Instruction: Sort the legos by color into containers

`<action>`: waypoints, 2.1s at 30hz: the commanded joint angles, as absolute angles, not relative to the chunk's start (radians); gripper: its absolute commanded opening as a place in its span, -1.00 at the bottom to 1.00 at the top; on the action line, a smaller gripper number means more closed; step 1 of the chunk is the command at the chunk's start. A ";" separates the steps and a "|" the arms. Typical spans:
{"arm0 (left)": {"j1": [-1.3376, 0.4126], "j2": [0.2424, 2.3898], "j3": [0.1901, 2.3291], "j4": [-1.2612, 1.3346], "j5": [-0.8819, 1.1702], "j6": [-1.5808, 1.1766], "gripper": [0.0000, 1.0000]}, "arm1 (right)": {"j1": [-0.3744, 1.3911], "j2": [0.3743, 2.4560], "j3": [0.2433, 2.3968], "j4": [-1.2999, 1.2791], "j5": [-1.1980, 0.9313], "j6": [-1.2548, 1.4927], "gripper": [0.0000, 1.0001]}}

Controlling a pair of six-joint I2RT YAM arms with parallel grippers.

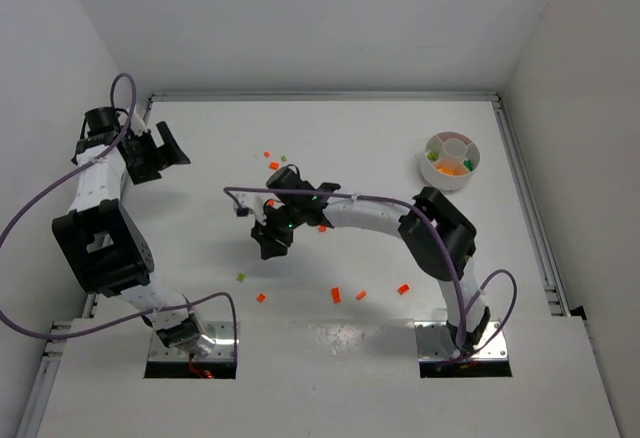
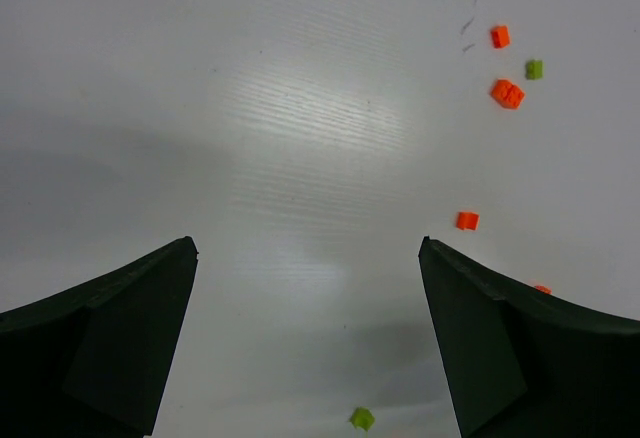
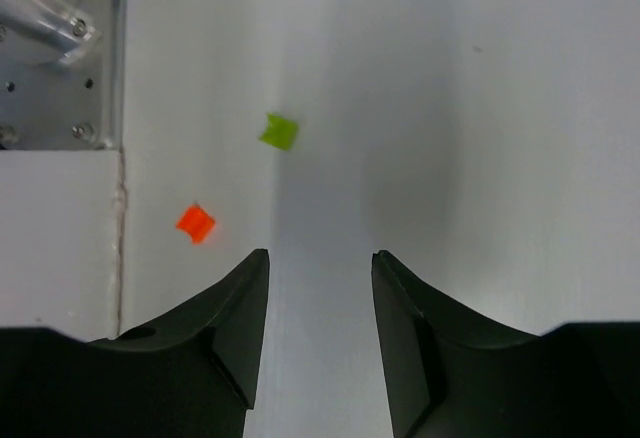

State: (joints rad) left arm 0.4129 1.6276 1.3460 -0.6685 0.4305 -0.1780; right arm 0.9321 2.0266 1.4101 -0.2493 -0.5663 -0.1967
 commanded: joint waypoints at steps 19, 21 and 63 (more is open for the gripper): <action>0.554 1.516 1.226 -0.718 0.485 -0.074 1.00 | 1.166 2.206 1.520 -0.118 -0.295 -0.046 0.02; 0.564 1.516 1.226 -0.718 0.485 -0.063 1.00 | 1.166 2.216 1.520 -0.118 -0.285 -0.037 0.02; 0.319 1.543 1.266 -0.686 0.462 0.008 1.00 | 0.310 1.732 1.451 -0.577 -0.185 -0.462 -1.00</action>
